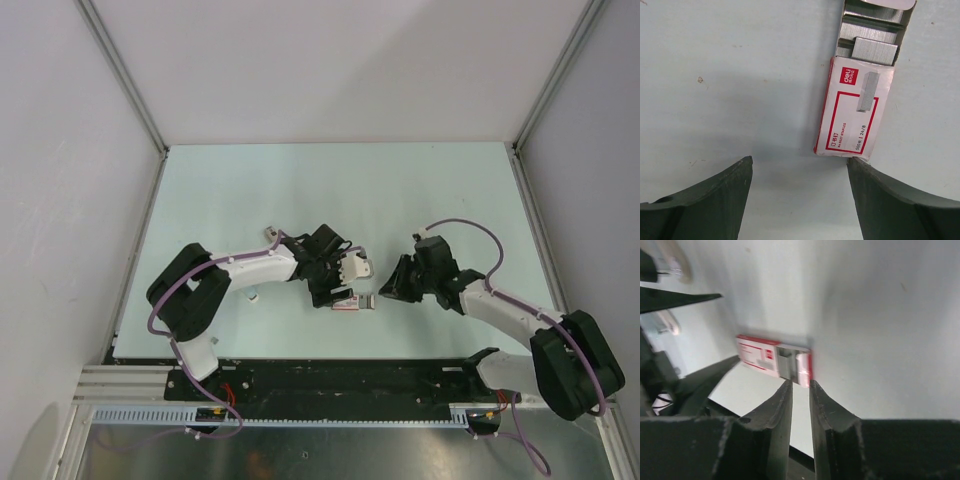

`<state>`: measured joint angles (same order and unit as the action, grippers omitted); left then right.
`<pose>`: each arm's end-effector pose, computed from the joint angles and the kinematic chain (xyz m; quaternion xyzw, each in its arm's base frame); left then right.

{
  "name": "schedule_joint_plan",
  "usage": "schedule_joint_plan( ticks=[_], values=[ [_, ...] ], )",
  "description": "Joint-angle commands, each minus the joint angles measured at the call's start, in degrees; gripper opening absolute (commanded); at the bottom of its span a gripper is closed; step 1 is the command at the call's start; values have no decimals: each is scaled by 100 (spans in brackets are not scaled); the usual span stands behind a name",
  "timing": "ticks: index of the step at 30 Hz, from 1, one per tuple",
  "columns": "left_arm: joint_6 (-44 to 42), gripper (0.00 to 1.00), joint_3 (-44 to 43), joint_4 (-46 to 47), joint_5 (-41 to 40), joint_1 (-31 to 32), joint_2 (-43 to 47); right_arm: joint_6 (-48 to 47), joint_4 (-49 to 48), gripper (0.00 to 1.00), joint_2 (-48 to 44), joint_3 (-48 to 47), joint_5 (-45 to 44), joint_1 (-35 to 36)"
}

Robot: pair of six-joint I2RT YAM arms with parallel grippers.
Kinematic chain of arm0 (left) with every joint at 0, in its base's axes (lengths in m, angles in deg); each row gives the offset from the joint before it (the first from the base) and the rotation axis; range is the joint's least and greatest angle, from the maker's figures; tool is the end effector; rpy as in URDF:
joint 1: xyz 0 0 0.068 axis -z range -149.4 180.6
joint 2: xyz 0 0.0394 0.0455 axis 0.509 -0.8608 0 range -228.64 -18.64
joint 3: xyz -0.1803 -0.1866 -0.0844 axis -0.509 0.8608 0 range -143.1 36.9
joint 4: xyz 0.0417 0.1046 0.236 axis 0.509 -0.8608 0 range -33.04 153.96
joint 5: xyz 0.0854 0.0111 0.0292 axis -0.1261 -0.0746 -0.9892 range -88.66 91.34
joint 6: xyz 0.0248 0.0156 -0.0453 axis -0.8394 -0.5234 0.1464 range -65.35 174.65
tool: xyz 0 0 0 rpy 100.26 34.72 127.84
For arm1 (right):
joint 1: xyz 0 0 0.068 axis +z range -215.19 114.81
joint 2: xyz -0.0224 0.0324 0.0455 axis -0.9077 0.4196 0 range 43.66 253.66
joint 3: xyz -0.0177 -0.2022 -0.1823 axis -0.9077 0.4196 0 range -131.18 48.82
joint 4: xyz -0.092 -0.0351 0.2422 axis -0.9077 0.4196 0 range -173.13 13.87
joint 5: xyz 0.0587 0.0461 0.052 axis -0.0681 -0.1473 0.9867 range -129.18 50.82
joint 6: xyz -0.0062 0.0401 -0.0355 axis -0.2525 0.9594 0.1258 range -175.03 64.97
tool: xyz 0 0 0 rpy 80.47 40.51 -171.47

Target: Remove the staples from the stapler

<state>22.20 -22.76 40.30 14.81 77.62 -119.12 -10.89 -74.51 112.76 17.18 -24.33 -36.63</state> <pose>0.2253 -0.2541 0.1603 0.6391 0.7283 -0.1413 0.2030 0.1994 0.1189 0.1806 0.0768 0.9177 0.3164 0.2275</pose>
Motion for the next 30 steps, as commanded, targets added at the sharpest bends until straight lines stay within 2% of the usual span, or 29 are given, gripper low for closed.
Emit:
schedule_joint_plan(
  ticks=[1, 5, 14, 21, 30],
  values=[
    [-7, 81, 112, 7, -95, 44, 166, -37, -150, 28, 118, 294, 124, -73],
    [-4, 81, 109, 1, -99, 50, 167, 151, -570, 34, 318, 488, 365, -78],
    [0, 81, 112, 2, -112, 44, 182, 443, -1330, 33, 671, 743, 573, -66],
    [-11, 81, 104, -1, -107, 47, 178, 500, -1479, 27, 849, 747, 512, -15],
    [-21, 81, 108, -5, -100, 44, 172, 563, -1636, 15, 999, 740, 409, 151]
  ],
)
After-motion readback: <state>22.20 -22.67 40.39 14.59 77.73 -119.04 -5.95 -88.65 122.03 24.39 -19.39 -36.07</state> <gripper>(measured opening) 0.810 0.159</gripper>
